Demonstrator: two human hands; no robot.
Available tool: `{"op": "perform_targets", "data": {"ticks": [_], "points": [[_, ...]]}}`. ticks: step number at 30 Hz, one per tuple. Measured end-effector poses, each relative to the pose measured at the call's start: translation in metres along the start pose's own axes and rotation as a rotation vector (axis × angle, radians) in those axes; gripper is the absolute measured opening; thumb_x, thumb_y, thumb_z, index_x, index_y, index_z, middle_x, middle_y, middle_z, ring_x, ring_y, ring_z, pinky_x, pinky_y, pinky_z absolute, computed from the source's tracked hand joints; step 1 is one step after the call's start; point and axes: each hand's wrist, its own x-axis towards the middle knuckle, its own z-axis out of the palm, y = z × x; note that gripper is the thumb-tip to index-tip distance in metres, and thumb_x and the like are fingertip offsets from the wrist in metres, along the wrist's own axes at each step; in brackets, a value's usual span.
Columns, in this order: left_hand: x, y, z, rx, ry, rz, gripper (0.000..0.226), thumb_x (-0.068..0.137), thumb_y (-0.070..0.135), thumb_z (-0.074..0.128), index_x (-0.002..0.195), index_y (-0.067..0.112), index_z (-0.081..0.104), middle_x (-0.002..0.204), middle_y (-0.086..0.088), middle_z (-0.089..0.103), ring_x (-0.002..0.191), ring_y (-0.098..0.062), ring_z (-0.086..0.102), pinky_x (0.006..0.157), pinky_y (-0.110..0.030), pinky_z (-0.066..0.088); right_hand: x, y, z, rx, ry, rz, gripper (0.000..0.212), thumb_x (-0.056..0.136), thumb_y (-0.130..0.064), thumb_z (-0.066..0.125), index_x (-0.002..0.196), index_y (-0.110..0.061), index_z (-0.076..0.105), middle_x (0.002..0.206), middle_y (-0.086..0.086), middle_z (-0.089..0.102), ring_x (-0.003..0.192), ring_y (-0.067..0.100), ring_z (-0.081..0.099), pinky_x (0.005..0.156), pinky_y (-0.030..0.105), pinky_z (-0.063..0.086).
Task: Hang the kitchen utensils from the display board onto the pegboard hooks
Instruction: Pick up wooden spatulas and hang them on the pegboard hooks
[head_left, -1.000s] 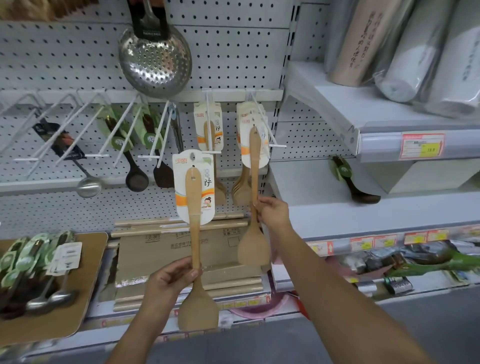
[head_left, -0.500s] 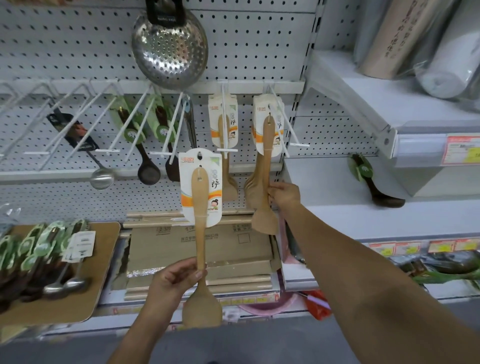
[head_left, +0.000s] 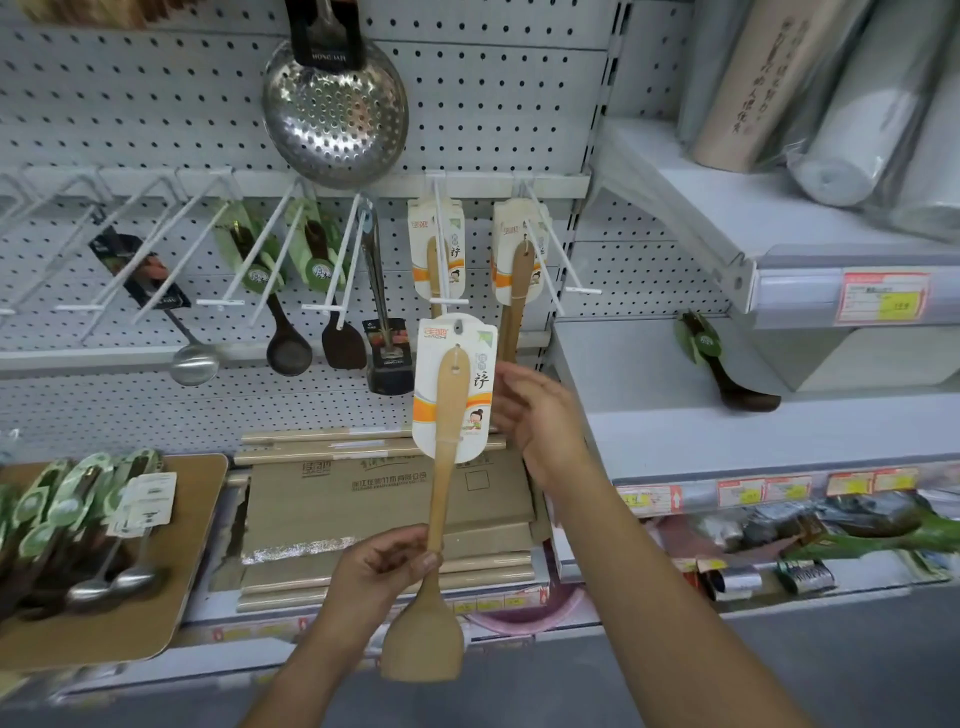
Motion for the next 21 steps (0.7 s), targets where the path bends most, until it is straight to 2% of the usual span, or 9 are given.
{"op": "perform_targets", "data": {"ticks": [1, 3, 6, 9, 13, 16, 21], "points": [[-0.001, 0.000, 0.002, 0.001, -0.003, -0.003, 0.035, 0.065, 0.011, 0.088, 0.097, 0.005, 0.077, 0.094, -0.021, 0.074, 0.086, -0.030, 0.071, 0.080, -0.034, 0.060, -0.011, 0.000, 0.004, 0.007, -0.022, 0.020, 0.020, 0.100, -0.013, 0.054, 0.108, -0.004, 0.070, 0.104, 0.017, 0.074, 0.093, 0.031, 0.070, 0.073, 0.038, 0.057], [-0.002, 0.000, 0.004, 0.005, -0.011, -0.002, 0.025, 0.071, -0.004, 0.079, 0.093, 0.008, 0.078, 0.092, -0.021, 0.075, 0.084, -0.028, 0.070, 0.079, -0.033, 0.060, -0.029, 0.000, 0.008, -0.040, -0.062, 0.042, 0.025, 0.098, -0.027, 0.059, 0.109, -0.008, 0.073, 0.109, 0.020, 0.073, 0.096, 0.035, 0.067, 0.080, 0.046, 0.055], [-0.005, 0.000, 0.008, 0.025, -0.019, -0.003, 0.030, 0.075, -0.013, 0.072, 0.089, 0.012, 0.079, 0.091, -0.020, 0.075, 0.082, -0.026, 0.071, 0.077, -0.031, 0.060, -0.045, 0.000, 0.012, -0.195, -0.076, -0.046, 0.013, 0.094, -0.024, 0.066, 0.096, -0.019, 0.077, 0.100, 0.013, 0.076, 0.090, 0.031, 0.069, 0.089, 0.058, 0.053], [-0.008, 0.002, 0.010, 0.032, -0.029, 0.001, 0.025, 0.077, -0.011, 0.072, 0.092, 0.008, 0.078, 0.090, -0.019, 0.075, 0.083, -0.027, 0.070, 0.078, -0.032, 0.058, -0.051, -0.001, 0.017, -0.262, -0.086, -0.110, 0.015, 0.091, -0.010, 0.069, 0.102, -0.019, 0.075, 0.098, 0.005, 0.078, 0.089, 0.019, 0.073, 0.091, 0.050, 0.056], [-0.010, 0.005, 0.011, 0.045, -0.033, 0.004, 0.022, 0.079, -0.009, 0.071, 0.095, 0.005, 0.076, 0.091, -0.020, 0.075, 0.083, -0.027, 0.071, 0.082, -0.038, 0.058, -0.051, -0.002, 0.021, -0.262, -0.075, -0.125, 0.020, 0.089, -0.005, 0.069, 0.107, -0.013, 0.072, 0.099, 0.004, 0.078, 0.091, 0.017, 0.074, 0.085, 0.038, 0.058], [-0.010, 0.007, 0.012, 0.047, -0.045, 0.013, 0.024, 0.079, -0.009, 0.071, 0.091, 0.010, 0.078, 0.090, -0.020, 0.074, 0.081, -0.025, 0.070, 0.079, -0.037, 0.059, -0.048, -0.001, 0.023, -0.260, -0.077, -0.140, 0.019, 0.089, -0.004, 0.070, 0.106, -0.011, 0.071, 0.098, 0.005, 0.078, 0.089, 0.017, 0.074, 0.083, 0.037, 0.059], [-0.009, 0.007, 0.010, 0.050, -0.045, 0.019, 0.018, 0.083, -0.005, 0.070, 0.095, 0.005, 0.077, 0.088, -0.020, 0.074, 0.081, -0.026, 0.070, 0.078, -0.036, 0.058, -0.043, 0.000, 0.026, -0.258, -0.080, -0.137, 0.015, 0.090, -0.005, 0.069, 0.102, -0.014, 0.072, 0.095, 0.005, 0.078, 0.084, 0.016, 0.074, 0.079, 0.036, 0.059]]}}
